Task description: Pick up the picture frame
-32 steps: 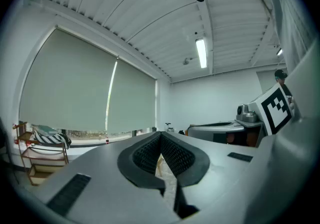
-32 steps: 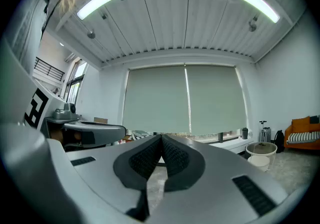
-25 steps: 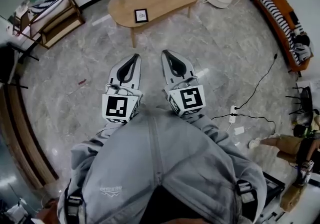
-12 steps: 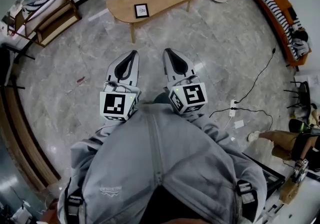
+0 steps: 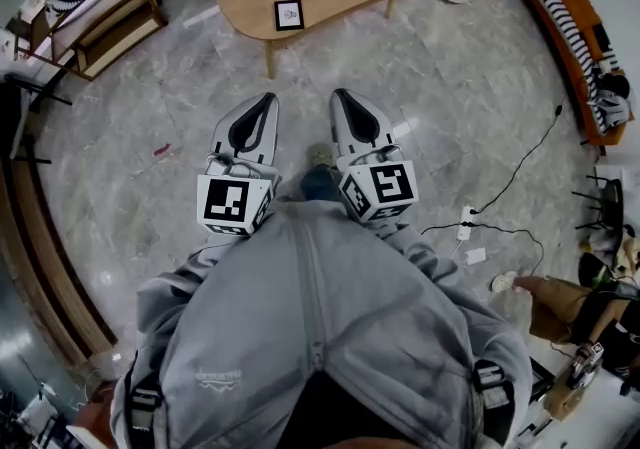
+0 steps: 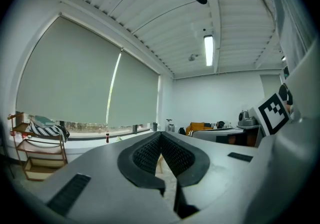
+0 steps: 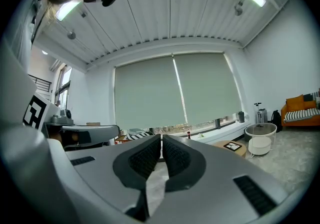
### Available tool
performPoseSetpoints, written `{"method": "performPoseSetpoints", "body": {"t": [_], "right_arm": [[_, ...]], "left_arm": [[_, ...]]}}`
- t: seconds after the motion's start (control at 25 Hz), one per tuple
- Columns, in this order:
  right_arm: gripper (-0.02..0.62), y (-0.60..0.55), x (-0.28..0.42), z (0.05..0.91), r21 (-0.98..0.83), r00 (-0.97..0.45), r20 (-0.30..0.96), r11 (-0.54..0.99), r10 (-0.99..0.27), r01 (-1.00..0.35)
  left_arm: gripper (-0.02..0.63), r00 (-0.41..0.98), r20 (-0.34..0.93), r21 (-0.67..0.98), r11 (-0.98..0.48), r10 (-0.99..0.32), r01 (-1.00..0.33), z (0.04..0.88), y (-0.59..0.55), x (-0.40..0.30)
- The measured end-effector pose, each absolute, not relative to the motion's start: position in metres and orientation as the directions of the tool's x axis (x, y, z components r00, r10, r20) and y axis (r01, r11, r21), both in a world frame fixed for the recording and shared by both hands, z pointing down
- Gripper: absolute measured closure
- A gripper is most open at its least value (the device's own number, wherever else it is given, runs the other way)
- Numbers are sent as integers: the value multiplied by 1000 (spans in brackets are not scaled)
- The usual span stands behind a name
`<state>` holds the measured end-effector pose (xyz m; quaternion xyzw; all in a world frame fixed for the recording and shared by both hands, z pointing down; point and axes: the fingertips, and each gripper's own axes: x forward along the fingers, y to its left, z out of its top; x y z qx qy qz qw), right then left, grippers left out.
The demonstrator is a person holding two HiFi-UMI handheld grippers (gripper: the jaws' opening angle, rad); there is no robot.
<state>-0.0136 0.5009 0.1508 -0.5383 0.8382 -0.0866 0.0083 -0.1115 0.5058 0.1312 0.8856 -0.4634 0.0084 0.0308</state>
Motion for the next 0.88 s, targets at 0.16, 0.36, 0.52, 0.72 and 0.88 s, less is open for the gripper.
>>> {"method": "performPoseSetpoints", "body": {"t": [0.16,0.36,0.52,0.72,0.88], "right_arm": [[561,448,11,152,-144,-460,66,447,-886,-883],[561,375,47,148,-127,-514,61,504,-855,-854],[561,326,62,151,-133,-565,66,554,-822,-822],[561,280,87,156,-143,-611,61,599,-789,-788],[561,261,94,158,-151,-631,55,618,-774,-771]], "left_arm": [[588,546,39,59,-544,-837,-837,130,460,-86],[588,505,39,43,-504,-862,-863,124,394,-48],[588,462,52,28,-462,-885,-887,127,350,-31],[588,410,65,21,-410,-910,-912,131,311,-5],[588,386,70,15,-386,-920,-922,132,301,2]]}}
